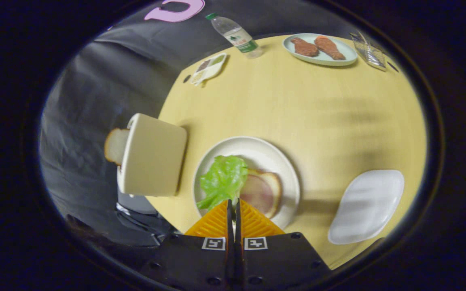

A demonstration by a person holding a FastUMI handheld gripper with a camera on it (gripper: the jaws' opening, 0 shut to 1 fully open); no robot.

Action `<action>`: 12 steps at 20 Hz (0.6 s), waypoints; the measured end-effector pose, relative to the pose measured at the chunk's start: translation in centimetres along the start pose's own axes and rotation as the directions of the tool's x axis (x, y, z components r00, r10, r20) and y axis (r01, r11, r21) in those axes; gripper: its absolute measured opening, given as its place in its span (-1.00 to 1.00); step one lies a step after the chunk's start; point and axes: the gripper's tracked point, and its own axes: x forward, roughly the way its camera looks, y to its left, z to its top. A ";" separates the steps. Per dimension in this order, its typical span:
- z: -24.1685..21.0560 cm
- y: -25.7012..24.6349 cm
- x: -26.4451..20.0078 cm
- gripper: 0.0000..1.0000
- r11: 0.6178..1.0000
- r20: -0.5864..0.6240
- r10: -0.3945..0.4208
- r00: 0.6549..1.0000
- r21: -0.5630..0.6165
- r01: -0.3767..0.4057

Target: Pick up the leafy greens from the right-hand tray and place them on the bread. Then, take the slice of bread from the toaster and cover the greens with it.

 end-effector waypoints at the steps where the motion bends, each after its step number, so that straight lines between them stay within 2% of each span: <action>1: 0.0 -0.7 0.4 -0.91 0.999 -0.001 -0.030 1.000 -0.015 0.030; 7: -0.4 -2.7 1.6 -0.83 0.987 -0.004 -0.131 0.991 -0.091 0.131; 12: -0.4 -3.0 1.2 -0.76 0.982 0.008 -0.153 0.988 -0.112 0.153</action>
